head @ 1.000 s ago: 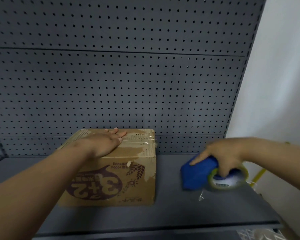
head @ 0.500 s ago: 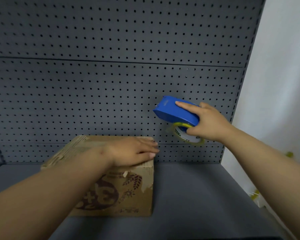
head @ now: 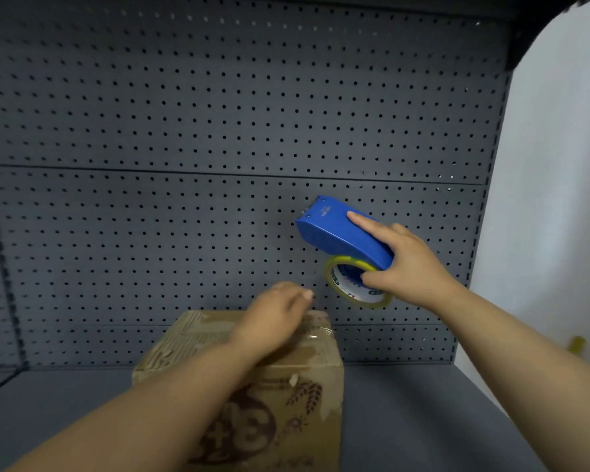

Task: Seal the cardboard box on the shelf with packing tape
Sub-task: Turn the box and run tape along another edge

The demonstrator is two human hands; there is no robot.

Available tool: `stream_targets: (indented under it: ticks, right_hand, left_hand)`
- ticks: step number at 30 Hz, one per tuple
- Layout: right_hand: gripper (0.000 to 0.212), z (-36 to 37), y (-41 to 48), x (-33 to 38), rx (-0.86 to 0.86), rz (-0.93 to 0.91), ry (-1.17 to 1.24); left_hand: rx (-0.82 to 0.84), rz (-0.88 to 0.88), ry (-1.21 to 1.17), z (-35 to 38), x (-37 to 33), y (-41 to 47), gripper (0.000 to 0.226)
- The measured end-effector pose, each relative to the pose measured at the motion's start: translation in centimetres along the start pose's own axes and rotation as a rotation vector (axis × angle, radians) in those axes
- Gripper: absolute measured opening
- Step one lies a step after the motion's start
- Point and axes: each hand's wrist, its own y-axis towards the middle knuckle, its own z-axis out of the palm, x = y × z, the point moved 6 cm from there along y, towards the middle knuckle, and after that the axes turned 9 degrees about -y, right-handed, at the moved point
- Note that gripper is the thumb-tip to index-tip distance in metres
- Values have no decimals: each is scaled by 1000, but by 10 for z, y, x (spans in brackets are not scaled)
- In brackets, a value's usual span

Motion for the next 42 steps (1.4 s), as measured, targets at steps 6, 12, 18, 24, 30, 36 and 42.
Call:
stream_targets:
  ticks: [6,12,18,24,30,36,42]
  right_hand:
    - [85,4,5,73,-69,-59,67]
    - [84,13,4,147,-150,-98,40]
    - [77,23,-5,196,-279,-47,-19]
    - [82,29,-12,228,-367,34,-36]
    - [87,31,-26,265,-404,106,-139]
    - [86,35,-69,285,-377,232,-222]
    - [85,14,-107,318,-373,322,-281]
  left_hand:
    - [11,-642,-1188,-56,28,3,87]
    - [146,-570,-1100,-110,23,-3,30]
    - [89,-454,-984,-164,23,-4,14]
    - [54,-303,-892,-201,13,-3,18]
    - [-53,-236,-875,-234,0,-10,27]
    - [-56,-150,-755,-264,-23,-26,3]
    - [-45,-100,-769,-259,-54,-60,14]
